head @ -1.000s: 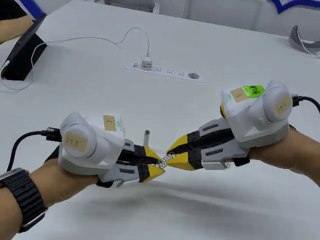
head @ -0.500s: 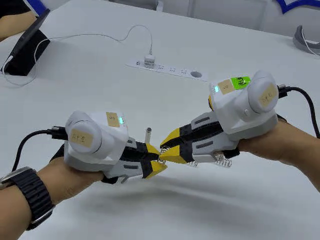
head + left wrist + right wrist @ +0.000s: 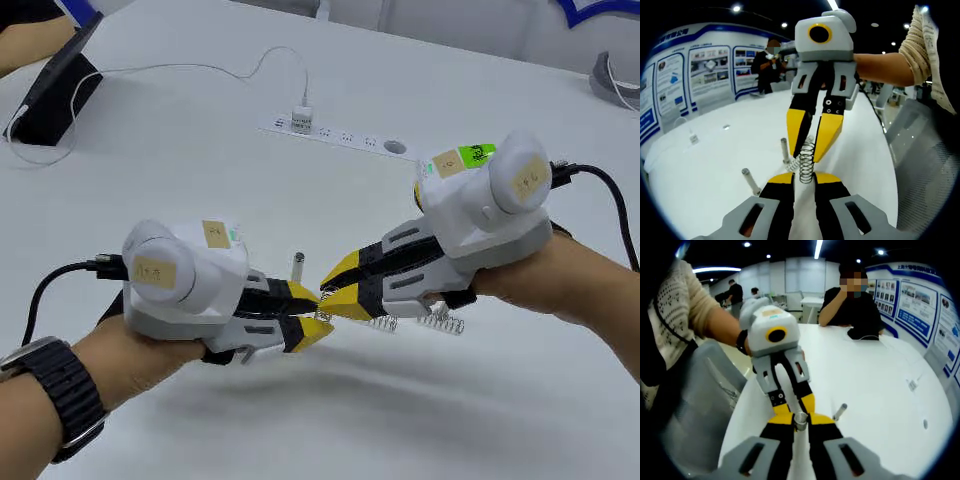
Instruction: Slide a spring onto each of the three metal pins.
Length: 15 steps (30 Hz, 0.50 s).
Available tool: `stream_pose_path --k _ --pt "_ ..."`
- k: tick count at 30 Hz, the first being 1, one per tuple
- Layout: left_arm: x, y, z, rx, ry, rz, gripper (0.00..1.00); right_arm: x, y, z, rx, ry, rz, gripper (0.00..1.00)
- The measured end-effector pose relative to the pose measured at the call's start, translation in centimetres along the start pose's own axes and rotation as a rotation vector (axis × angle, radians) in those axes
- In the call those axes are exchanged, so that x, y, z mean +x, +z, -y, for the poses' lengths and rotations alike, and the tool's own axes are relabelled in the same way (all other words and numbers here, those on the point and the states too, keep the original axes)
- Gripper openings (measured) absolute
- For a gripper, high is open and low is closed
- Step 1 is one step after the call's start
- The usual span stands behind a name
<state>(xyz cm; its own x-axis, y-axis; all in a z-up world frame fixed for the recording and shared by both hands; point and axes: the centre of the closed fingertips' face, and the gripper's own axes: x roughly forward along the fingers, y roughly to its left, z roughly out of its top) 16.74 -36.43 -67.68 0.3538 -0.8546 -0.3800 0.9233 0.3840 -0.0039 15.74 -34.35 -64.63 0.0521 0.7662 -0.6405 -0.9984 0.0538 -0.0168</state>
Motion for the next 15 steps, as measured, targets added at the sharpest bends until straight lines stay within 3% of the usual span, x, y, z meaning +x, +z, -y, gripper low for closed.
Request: stream_pose_path --k 6,15 --pt "-1.2 -0.5 -0.8 -0.032 0.040 0.019 0.18 -0.1 0.3 0.4 0.002 -0.012 -0.001 0.12" --pt "-2.6 -1.3 -1.8 -0.071 0.102 0.029 0.34 -0.2 1.2 1.8 -0.012 -0.035 0.001 0.12"
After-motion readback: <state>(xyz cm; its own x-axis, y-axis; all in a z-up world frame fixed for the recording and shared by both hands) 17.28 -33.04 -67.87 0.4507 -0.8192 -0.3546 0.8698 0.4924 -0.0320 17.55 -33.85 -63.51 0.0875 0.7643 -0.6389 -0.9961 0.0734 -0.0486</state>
